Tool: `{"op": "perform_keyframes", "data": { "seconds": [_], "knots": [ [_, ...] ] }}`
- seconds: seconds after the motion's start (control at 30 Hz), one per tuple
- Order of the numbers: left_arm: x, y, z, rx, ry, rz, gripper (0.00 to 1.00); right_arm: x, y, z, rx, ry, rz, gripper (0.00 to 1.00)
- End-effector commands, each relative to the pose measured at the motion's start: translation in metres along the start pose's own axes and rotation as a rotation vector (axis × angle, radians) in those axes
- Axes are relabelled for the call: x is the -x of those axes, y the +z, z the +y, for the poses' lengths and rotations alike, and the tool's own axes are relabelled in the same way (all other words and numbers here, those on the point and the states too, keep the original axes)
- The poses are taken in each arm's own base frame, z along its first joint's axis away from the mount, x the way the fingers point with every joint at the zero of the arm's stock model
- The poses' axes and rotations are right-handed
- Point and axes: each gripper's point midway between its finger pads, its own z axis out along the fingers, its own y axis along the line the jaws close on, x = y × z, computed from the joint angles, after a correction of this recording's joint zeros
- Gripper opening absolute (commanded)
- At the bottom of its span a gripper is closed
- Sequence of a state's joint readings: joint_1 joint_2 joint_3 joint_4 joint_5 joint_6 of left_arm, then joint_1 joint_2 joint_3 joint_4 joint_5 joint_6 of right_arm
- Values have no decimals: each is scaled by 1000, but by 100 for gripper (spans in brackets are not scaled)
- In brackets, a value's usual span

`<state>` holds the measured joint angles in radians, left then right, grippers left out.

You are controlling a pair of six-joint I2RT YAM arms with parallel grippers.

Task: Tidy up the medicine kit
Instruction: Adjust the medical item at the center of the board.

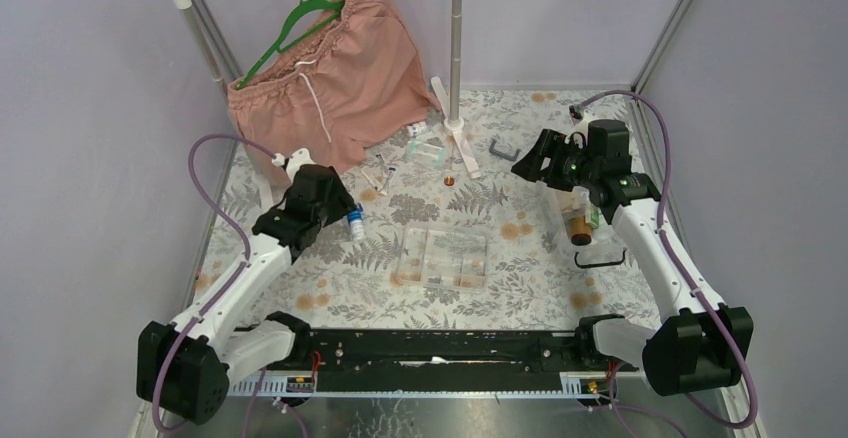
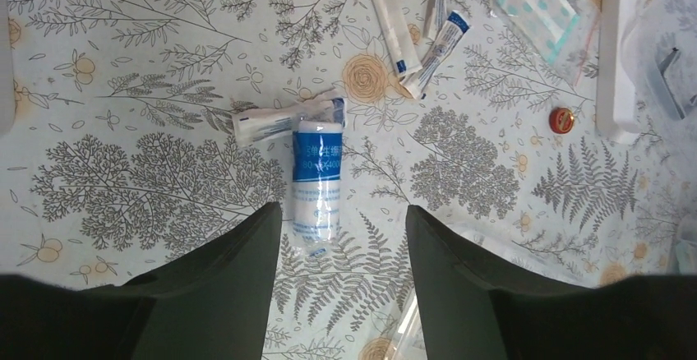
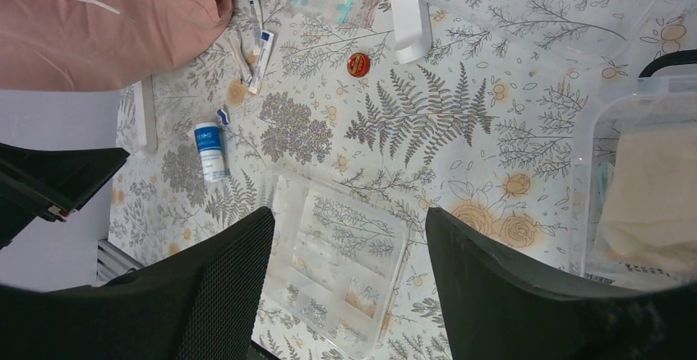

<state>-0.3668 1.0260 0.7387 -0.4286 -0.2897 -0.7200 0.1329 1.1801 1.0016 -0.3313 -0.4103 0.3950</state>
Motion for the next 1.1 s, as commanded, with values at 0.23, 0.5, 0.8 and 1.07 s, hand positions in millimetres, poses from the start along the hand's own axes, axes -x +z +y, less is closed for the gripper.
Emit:
{"op": "perform_keyframes", "data": {
  "seconds": [0.23,0.5,0.8,1.07],
  "knots": [
    [20,2,-38,-179,134,41,70,-5,-13,10,34,-36,11,77],
    [39,24,-97,-222,286,32,73,-24,-9,8,65,-11,63,78],
    [60,94,-142,-181,380,36,74,-43,-7,8,97,40,94,79],
    [77,167,-173,-139,522,10,76,-49,-4,3,88,28,126,80]
  ]
}}
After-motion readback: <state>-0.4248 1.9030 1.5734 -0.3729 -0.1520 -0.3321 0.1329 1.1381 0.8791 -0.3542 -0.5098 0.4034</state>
